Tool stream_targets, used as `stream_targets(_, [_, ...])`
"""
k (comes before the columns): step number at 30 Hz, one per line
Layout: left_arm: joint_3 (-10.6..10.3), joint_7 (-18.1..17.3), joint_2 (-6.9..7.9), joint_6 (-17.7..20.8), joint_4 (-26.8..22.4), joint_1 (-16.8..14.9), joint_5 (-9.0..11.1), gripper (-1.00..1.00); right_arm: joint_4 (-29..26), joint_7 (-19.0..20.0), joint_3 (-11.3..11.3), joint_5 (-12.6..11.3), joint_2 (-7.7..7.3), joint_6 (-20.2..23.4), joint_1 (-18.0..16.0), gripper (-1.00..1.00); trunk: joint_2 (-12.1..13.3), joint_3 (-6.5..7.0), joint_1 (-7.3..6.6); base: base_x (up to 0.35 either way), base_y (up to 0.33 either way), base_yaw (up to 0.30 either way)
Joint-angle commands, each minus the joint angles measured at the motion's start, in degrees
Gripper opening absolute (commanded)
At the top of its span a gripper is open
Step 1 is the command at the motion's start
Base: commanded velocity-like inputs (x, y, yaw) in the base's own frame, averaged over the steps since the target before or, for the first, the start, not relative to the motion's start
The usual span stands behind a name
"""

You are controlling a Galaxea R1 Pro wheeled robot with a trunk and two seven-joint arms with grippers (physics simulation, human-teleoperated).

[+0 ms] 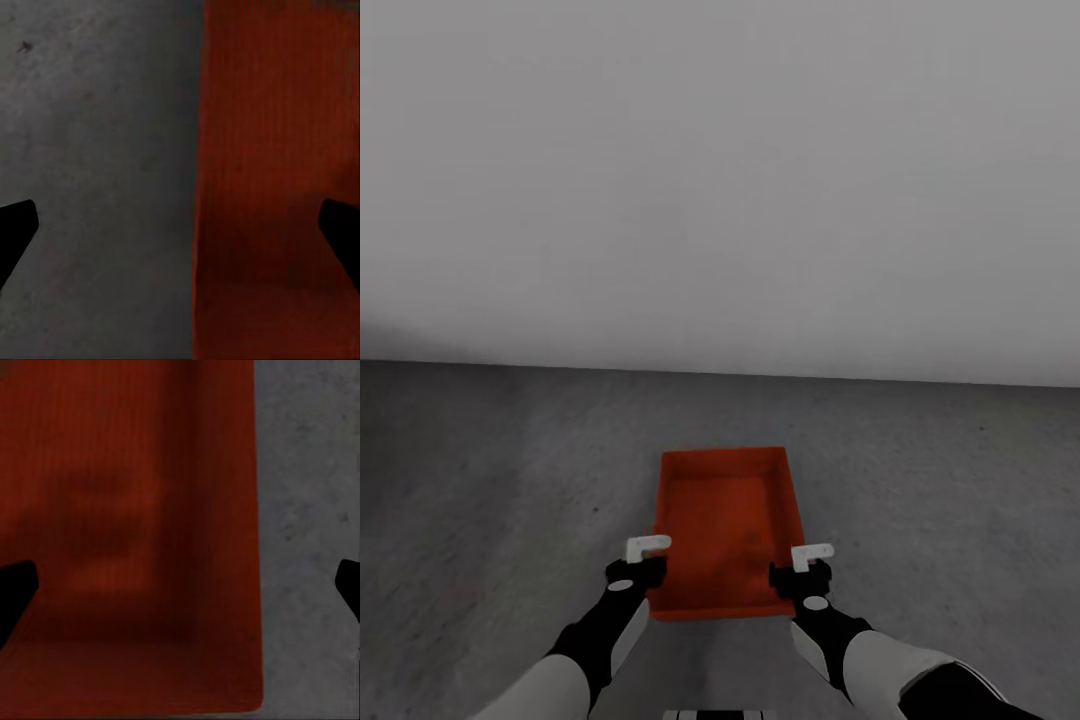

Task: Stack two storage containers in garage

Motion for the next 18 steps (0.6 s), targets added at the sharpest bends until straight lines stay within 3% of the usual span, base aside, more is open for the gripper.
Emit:
stream_targets(1, [-0.15,0.48,-0.28,0.3,-0.45,-0.01,0.24,1.0,0.06,0.2,0.82,-0.91,0.02,-0.55,-0.05,1.0,-0.02,-0.04,-0.01,0.0,0.0,0.0])
stream_targets(15, [4.35,0.35,-0.52,0.26,-0.87,-0.01,-4.28,1.0,0.06,0.65,5.35,-5.38,0.02,-2.96,-0.04,1.0,-0.02,-0.04,-0.01,0.0,0.0,0.0])
stream_targets(16, [7.99,0.34,-0.56,0.29,-0.87,-0.01,-10.27,1.0,0.06,0.67,20.69,-25.95,0.02,-2.96,-0.03,1.0,-0.02,-0.04,-0.01,0.0,0.0,0.0])
stream_targets(18, [8.01,0.33,-0.59,0.3,-0.87,-0.01,-10.18,1.0,0.06,0.67,20.69,-25.95,0.02,-2.96,-0.05,1.0,-0.02,-0.04,-0.01,0.0,0.0,0.0])
